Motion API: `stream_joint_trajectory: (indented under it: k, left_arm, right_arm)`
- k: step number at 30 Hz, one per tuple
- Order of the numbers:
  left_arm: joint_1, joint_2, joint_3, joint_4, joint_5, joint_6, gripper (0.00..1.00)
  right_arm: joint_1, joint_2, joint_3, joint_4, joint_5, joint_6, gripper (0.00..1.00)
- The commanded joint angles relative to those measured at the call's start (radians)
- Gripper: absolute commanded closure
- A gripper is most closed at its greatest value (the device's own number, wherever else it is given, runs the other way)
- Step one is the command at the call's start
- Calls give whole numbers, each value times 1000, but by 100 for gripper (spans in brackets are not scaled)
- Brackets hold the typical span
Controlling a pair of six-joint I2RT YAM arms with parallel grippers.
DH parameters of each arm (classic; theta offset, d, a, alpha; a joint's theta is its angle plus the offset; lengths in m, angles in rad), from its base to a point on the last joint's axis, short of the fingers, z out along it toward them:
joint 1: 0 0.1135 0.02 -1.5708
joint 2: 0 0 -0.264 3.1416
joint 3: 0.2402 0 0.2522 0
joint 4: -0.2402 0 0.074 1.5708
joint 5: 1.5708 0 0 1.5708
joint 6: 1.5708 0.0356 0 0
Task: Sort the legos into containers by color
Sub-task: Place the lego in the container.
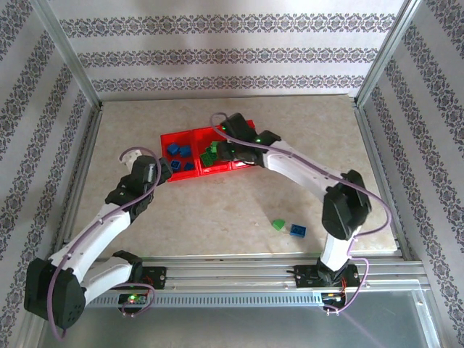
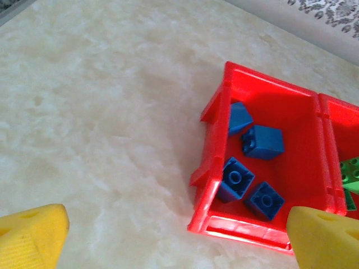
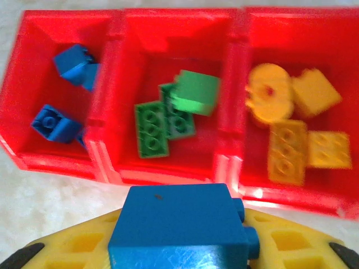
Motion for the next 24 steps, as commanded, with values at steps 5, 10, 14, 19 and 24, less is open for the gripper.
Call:
stream_joint_trajectory:
  k: [5,10,14,19,24]
  left_arm:
    - [25,-56,-24,-11,20,-36,0]
    - [28,-62,-32,9,30,-36,0]
    - [29,-59,-37,24,35,-35,0]
    - [32,-61,-42,27,40,-34,0]
    - [32,-67,-53,31,44,-37,0]
  right_arm:
    - [69,226,302,-114,7,-101,62]
    - [90,352,454,-146,9,-137,63]
    - [97,435,555,-177,16,-157,63]
    - [113,506,650,-198,29,-191,63]
    - [119,564,734,-225,33,-205,62]
